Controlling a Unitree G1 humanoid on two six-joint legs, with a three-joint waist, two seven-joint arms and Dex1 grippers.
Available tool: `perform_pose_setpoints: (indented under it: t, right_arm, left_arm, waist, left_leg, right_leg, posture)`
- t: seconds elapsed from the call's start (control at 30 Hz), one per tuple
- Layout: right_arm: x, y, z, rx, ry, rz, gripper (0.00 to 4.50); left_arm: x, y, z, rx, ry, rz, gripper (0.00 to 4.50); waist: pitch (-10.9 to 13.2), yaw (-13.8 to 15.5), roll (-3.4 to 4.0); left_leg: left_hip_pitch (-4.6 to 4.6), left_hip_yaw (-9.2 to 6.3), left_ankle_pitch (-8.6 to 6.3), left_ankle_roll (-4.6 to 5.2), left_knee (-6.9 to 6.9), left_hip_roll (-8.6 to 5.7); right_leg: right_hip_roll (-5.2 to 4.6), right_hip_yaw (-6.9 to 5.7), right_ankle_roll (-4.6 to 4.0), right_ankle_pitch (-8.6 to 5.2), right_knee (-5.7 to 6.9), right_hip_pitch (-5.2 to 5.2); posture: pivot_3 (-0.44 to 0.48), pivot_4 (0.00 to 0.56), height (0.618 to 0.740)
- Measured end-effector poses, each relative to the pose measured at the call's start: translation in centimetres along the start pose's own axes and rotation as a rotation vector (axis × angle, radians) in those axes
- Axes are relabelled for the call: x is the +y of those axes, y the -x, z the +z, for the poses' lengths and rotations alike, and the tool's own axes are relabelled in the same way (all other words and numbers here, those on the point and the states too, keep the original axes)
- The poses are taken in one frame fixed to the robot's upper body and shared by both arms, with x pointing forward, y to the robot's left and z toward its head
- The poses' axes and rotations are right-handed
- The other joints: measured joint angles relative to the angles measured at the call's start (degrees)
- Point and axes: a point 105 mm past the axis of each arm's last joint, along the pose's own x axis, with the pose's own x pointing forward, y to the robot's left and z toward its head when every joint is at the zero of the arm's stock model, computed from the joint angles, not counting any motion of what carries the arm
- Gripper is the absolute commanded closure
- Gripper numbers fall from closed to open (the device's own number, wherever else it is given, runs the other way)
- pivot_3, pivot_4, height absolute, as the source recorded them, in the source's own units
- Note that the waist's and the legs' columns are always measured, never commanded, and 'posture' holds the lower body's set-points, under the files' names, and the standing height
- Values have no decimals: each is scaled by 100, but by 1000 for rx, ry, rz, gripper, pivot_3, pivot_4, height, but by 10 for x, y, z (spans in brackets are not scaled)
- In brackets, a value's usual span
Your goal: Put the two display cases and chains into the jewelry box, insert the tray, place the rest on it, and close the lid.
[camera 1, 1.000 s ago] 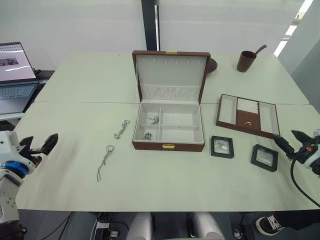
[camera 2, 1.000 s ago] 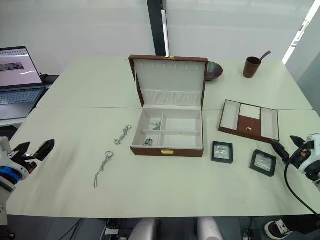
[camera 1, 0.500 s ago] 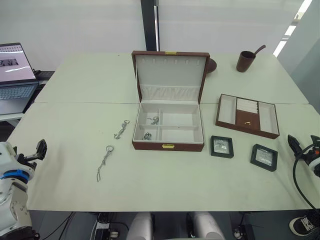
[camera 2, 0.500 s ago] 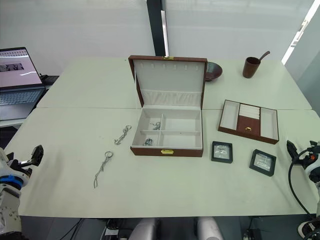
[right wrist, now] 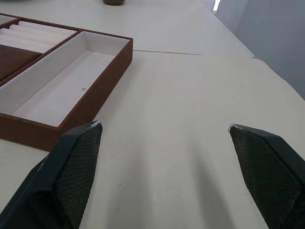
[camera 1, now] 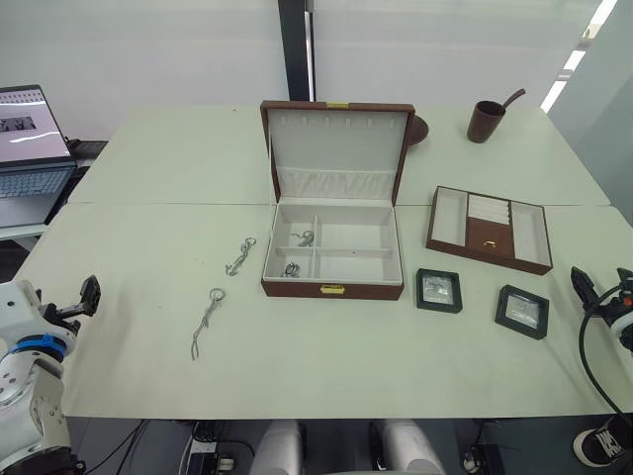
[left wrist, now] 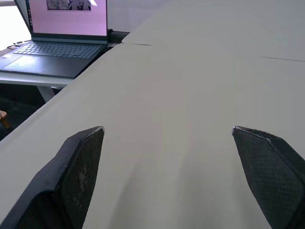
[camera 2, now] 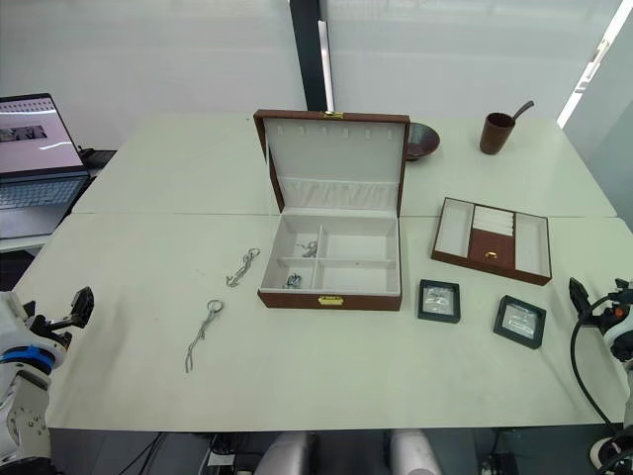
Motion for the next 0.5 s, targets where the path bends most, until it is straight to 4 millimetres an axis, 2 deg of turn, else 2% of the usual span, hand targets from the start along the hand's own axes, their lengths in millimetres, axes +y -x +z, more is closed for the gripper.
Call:
perform_pose_setpoints:
  t: [0.5]
  right_arm:
    - [1, -3, 5, -15, -2, 6, 0]
  left_arm:
    - [-10, -3, 1, -5, 3, -46, 48]
  waist:
    - [-1, 0, 0]
  left_leg:
    - [0, 0, 0, 0, 0, 0]
  right_leg:
    - [0, 0, 0, 0, 0, 0]
  posture:
    - [0, 150, 740]
